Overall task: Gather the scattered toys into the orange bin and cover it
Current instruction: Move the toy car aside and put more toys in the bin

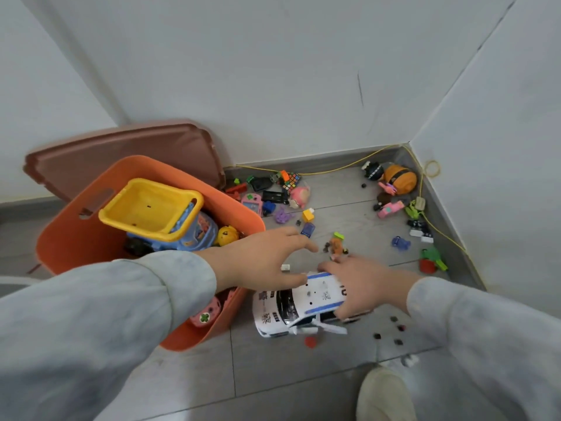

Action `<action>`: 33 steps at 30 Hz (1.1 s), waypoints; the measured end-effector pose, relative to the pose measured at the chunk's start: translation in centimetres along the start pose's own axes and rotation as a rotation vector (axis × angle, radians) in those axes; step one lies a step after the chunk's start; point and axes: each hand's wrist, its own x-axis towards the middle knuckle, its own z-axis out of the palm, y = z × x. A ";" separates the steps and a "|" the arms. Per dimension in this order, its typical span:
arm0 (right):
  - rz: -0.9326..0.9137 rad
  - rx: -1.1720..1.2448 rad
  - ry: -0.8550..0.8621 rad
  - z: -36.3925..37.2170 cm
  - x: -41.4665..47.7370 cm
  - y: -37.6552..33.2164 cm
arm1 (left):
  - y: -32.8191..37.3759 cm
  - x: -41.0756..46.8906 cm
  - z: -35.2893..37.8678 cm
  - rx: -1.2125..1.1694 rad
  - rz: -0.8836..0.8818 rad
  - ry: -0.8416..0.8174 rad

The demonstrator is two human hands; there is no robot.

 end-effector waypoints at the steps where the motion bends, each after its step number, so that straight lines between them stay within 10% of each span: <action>1: 0.032 0.034 0.036 -1.5 -0.6 1.0 | -0.1 0.0 -0.1 -0.010 0.000 -0.001; 8: 0.217 0.340 0.239 -11.2 -6.3 5.2 | 0.4 0.3 -2.0 -0.020 0.021 0.198; 15: 0.155 0.484 0.303 -16.7 -7.3 1.5 | -0.4 -1.3 -8.5 0.533 -0.042 0.355; 33: -0.024 0.828 -0.099 -20.6 2.3 -18.2 | -9.5 -18.7 -17.7 0.182 -0.286 0.078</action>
